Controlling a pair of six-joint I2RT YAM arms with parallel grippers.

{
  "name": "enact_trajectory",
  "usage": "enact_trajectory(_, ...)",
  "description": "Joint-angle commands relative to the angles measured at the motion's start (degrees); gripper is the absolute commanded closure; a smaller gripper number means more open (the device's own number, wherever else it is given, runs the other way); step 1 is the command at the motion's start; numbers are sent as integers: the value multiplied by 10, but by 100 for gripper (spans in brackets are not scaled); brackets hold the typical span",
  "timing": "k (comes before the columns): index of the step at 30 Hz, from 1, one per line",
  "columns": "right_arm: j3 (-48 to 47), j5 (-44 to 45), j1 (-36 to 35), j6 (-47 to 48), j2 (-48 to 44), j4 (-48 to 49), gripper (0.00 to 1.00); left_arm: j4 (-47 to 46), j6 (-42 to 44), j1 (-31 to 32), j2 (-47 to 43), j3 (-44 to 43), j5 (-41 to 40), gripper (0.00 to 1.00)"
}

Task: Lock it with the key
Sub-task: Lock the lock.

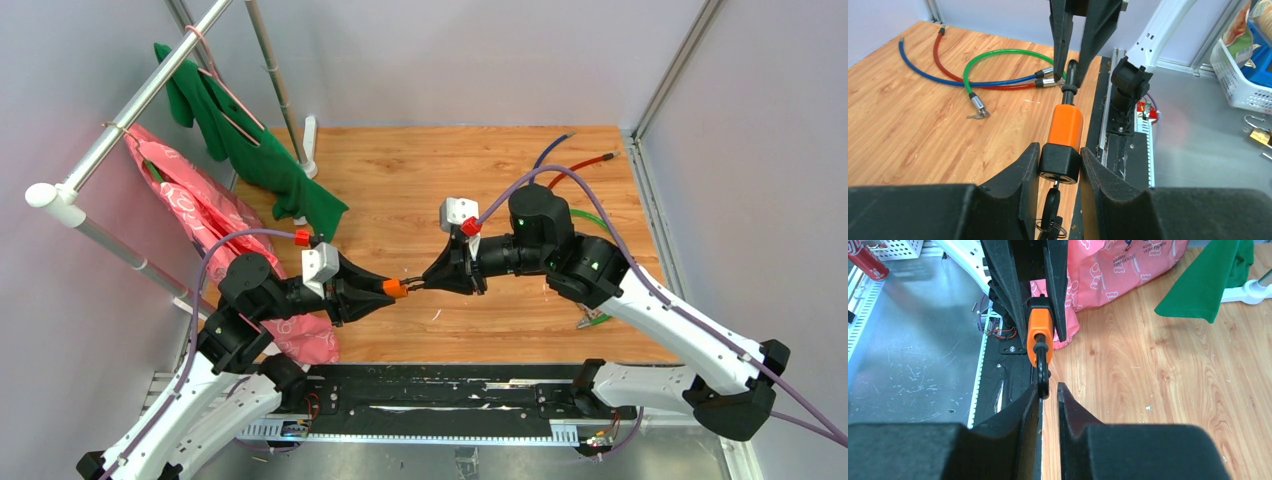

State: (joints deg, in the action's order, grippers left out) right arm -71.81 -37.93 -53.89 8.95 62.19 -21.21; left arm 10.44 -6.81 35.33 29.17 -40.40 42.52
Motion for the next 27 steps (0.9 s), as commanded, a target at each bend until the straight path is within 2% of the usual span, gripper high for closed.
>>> enact_trajectory(1,-7,-8,7,5,12,-12,84,-26,6,-3,1,-5,18,100)
enact_trajectory(3,-9,-14,7,4,15,-10,98,-27,8,-4,2,-4,23,100)
enact_trajectory(4,-9,-17,7,2,15,-7,100,-29,8,-3,2,-3,26,100)
enact_trajectory(10,5,-58,6,-22,9,32,100,-59,15,-3,1,1,35,100)
enact_trajectory(13,44,-85,6,-58,-11,108,100,-94,-3,-3,5,6,39,100)
enact_trajectory(16,92,-77,6,-74,-33,179,100,-135,-28,-2,12,16,47,100)
enact_trajectory(21,109,-64,6,-75,-34,200,100,-151,-37,4,14,14,54,100)
enact_trajectory(27,156,-93,4,-153,-18,355,100,-226,-86,23,27,34,30,100)
